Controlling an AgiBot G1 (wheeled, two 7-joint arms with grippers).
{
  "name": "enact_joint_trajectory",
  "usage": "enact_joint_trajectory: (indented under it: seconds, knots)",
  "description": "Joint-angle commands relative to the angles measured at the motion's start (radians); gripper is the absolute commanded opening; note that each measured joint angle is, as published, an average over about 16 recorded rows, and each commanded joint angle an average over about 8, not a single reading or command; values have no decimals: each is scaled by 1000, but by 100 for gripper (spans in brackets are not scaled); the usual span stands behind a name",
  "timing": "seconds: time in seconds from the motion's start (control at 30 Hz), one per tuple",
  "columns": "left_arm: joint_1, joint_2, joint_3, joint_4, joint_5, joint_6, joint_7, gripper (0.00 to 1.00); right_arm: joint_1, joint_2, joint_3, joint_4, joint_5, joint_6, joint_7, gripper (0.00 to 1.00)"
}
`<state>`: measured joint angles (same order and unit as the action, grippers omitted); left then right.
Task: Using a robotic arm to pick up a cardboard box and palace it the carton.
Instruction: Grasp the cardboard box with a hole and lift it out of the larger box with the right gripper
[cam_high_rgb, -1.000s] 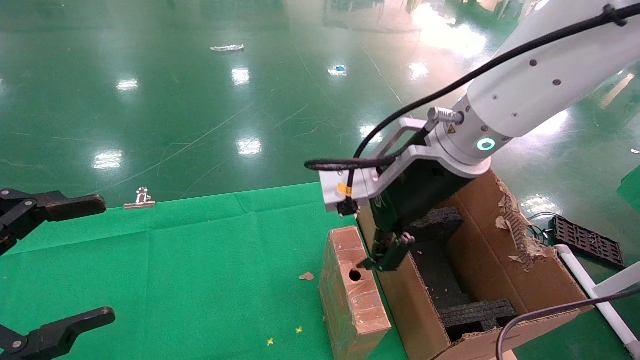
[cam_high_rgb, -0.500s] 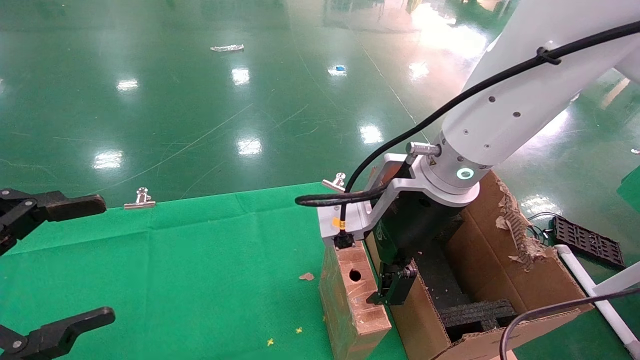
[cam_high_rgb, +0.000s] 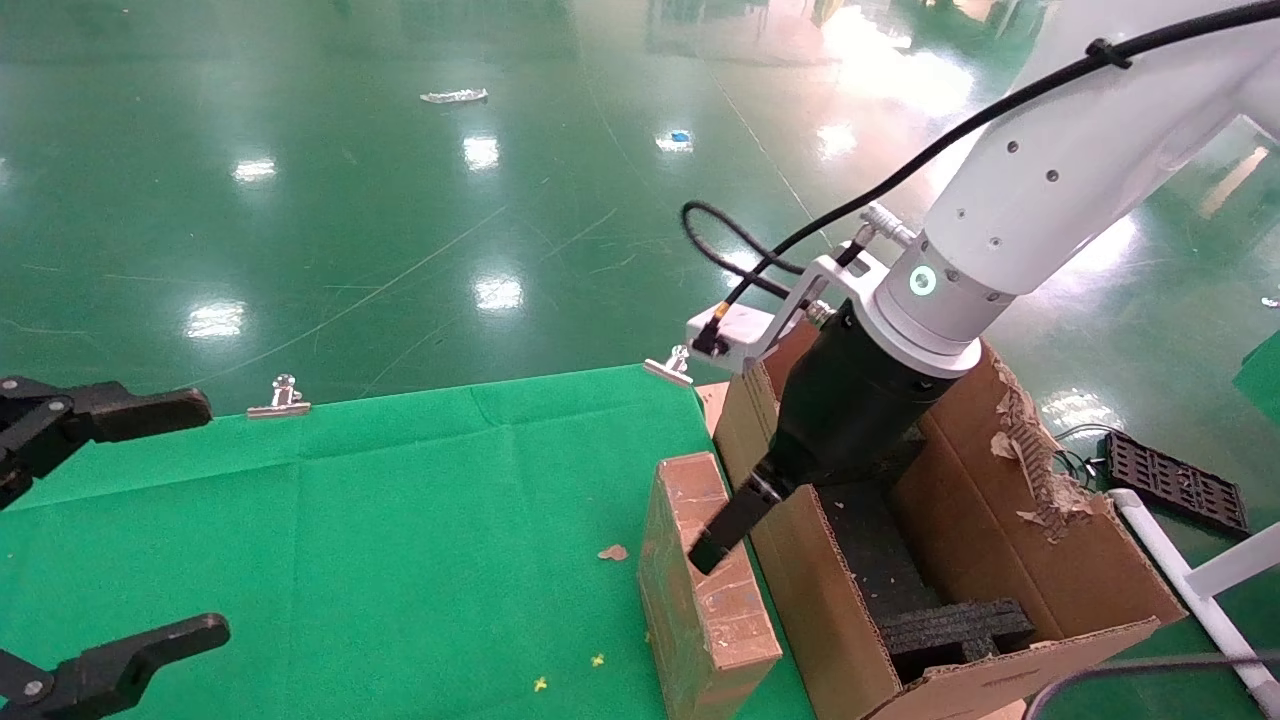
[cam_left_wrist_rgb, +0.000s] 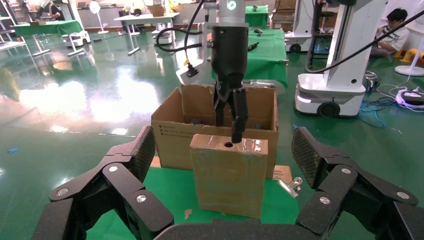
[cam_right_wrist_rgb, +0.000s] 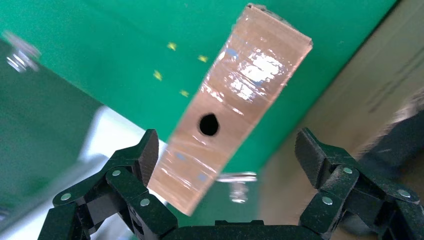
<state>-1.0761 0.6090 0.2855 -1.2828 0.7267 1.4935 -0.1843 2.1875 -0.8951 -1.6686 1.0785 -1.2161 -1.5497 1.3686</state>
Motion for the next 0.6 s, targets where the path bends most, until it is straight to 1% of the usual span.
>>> enact_joint_trajectory:
  seconds: [0.03, 0.17, 0.33, 0.37, 0.43, 0.53, 0.57, 0.6]
  knots:
    - [0, 0, 0, 0, 0, 0, 0, 100, -14, 1, -2, -60, 33, 2, 45, 100]
    - [0, 0, 0, 0, 0, 0, 0, 100, -43, -9, -7, -110, 57, 9, 61, 100]
    - [0, 0, 1, 0, -1, 0, 0, 100, -67, -32, -19, -145, 56, 15, 73, 100]
    - [0, 0, 1, 0, -1, 0, 0, 100, -70, -37, -22, -147, 53, 17, 75, 95]
    - [0, 0, 1, 0, -1, 0, 0, 100, -74, -45, -27, -148, 46, 21, 79, 76]
    - [0, 0, 1, 0, -1, -1, 1, 99, -79, -52, -33, -137, 36, 27, 86, 39]
    - [0, -1, 1, 0, -1, -1, 1, 95, -80, -53, -35, -133, 34, 30, 89, 26]
    - [0, -1, 1, 0, -1, -1, 1, 89, -81, -54, -36, -127, 31, 32, 93, 14]
